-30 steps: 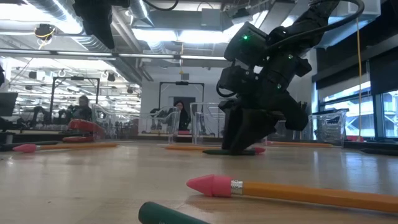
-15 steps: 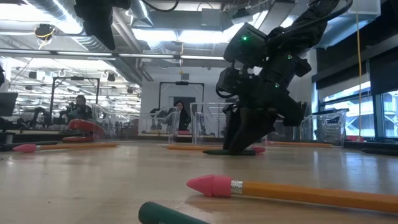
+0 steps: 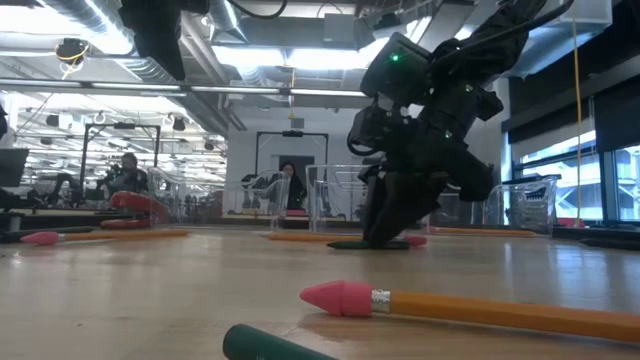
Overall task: Sort crayons/erasers/pens/pencils in bins
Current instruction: Put the green crayon into the middle transparent bin
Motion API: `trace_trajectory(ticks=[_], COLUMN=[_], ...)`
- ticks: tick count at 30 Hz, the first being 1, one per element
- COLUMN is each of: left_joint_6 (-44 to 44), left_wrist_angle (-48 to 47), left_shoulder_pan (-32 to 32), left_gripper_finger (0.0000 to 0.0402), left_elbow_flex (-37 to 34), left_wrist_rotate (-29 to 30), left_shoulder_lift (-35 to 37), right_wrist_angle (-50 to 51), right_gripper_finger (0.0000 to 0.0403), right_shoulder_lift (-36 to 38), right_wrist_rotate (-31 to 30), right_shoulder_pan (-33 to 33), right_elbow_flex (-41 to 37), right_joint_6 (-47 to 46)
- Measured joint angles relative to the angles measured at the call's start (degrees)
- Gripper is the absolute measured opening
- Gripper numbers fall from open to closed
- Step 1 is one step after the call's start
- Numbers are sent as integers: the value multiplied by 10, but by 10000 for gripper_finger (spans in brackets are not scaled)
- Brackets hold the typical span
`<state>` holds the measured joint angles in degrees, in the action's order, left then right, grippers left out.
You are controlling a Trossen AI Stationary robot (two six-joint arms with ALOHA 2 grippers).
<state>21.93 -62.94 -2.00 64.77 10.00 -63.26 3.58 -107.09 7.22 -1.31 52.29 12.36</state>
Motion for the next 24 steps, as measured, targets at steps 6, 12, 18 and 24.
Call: trace_trajectory(ticks=[6, 12, 18, 24], left_joint_6=[0, 0, -1, -1], left_wrist_angle=[0, 0, 0, 0], left_shoulder_pan=[0, 0, 0, 0], left_gripper_finger=[0, 0, 0, 0], left_elbow_flex=[0, 0, 0, 0], left_wrist_rotate=[0, -3, -16, -21], left_shoulder_lift=[0, 0, 2, 16], right_wrist_angle=[0, 4, 46, 85], right_gripper_finger=[22, 17, 19, 11], right_shoulder_lift=[0, 0, -3, -4], right_wrist_rotate=[-1, 0, 2, 1], right_shoulder_pan=[0, 1, 3, 3], right_elbow_flex=[0, 9, 46, 89], right_joint_6=[-14, -64, -78, -78])
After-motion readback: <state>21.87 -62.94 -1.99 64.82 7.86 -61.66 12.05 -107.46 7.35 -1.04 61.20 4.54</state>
